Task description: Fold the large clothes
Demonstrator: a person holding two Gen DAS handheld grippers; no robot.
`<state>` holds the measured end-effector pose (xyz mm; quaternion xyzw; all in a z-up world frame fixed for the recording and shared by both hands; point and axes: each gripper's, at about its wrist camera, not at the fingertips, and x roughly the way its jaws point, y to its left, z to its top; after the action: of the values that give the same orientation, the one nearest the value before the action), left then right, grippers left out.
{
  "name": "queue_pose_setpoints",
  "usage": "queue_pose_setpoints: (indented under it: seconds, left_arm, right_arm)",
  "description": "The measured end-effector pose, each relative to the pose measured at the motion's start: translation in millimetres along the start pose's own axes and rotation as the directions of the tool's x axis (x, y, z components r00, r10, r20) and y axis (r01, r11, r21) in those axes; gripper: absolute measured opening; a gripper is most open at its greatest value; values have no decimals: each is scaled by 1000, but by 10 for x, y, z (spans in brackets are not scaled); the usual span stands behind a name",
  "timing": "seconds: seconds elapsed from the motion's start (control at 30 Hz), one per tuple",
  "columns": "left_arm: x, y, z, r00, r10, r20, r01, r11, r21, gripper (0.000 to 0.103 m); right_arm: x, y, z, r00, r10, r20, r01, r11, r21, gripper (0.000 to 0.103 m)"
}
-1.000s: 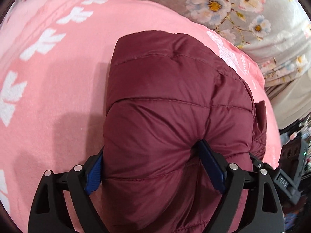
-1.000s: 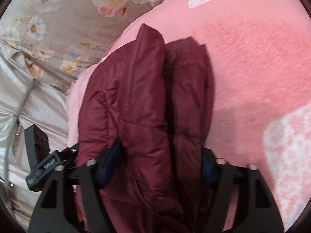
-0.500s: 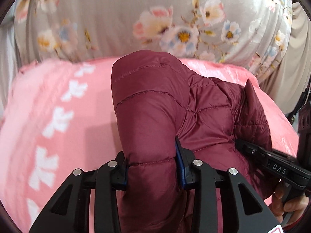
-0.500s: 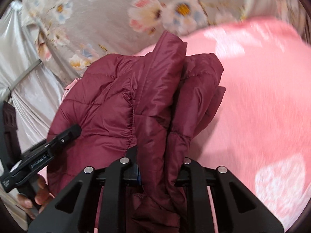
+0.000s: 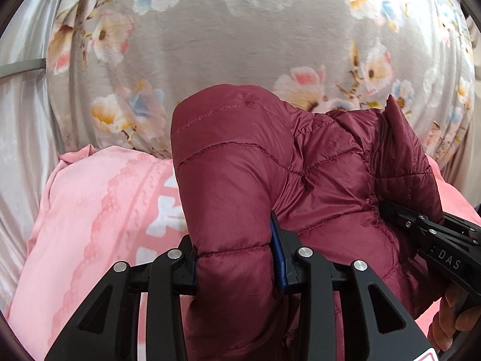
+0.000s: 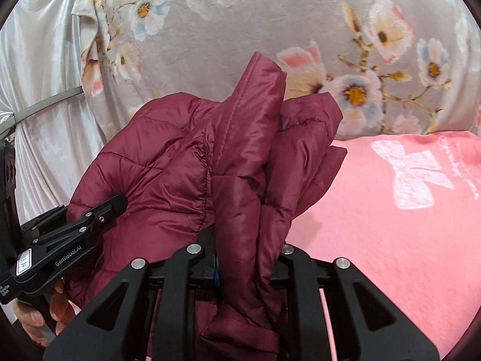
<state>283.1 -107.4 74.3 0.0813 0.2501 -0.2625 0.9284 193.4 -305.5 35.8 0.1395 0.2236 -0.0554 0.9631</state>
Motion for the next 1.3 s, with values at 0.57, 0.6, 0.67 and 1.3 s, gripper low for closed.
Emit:
queue_pose_setpoints:
  seconds: [0.57, 0.6, 0.67, 1.3]
  left_arm:
    - [1204, 366, -501, 992, 75, -99, -76, 997, 0, 34]
    - [1223, 367, -511, 991, 83, -103, -83, 997, 3, 35]
    - [1261, 361, -551, 989, 102, -111, -101, 995, 15, 38]
    - [645, 489, -487, 913, 310, -266, -350, 929, -119, 70]
  right_arm:
    - [1276, -92, -341, 990, -37, -139, 39, 999, 8, 17]
    - [1310, -88, -350, 988, -43, -146, 44, 999, 5, 17]
    - [1367, -73, -401, 986, -56, -158, 56, 998, -5, 18]
    - [423, 108, -268, 980, -165, -107, 160, 986, -55, 15]
